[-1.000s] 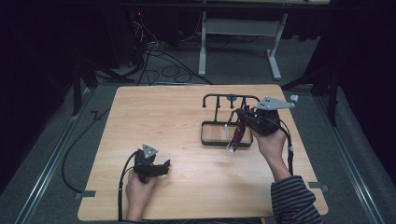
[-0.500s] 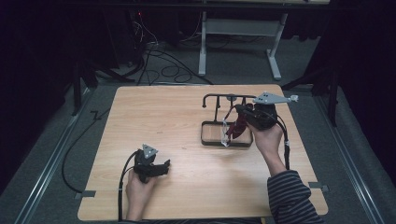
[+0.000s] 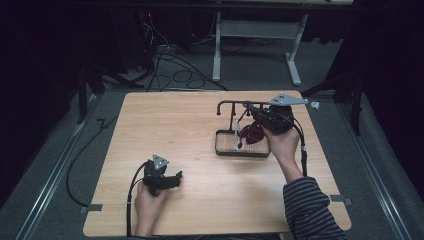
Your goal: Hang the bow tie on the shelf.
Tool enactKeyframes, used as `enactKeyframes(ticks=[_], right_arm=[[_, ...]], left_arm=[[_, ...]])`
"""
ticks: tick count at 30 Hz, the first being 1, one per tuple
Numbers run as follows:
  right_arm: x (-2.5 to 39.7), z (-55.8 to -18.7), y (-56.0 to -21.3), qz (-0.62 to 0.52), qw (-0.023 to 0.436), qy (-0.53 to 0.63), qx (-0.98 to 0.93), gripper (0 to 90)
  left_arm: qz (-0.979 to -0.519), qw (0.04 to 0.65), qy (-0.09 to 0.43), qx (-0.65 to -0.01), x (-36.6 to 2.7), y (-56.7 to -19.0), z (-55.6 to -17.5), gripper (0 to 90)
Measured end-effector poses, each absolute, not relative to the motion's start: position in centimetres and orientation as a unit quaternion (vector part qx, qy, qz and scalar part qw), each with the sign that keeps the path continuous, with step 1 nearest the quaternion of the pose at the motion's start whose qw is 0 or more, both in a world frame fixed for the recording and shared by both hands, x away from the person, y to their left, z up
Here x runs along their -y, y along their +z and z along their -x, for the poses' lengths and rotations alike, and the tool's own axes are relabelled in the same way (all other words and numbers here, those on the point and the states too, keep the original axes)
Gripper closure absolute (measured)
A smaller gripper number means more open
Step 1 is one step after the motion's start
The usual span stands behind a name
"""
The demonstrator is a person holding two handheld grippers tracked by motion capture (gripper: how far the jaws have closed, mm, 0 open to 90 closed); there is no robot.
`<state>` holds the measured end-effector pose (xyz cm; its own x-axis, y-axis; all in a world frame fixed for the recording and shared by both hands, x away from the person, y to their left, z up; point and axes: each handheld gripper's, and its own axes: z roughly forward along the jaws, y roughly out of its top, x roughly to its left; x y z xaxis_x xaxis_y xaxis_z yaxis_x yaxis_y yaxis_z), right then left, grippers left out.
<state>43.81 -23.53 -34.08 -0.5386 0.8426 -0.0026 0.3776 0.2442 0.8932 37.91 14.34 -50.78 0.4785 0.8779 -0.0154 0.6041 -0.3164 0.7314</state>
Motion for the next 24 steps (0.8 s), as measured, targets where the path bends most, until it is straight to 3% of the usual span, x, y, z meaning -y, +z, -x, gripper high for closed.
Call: enactKeyframes(ticks=[24], right_arm=[[24.12,-44.47,-34.44,-0.434,0.252,0.453,-0.737,86.1]], left_arm=[[-0.787,0.346,0.198,-0.471,-14.34,-50.79,-37.9,17.4]])
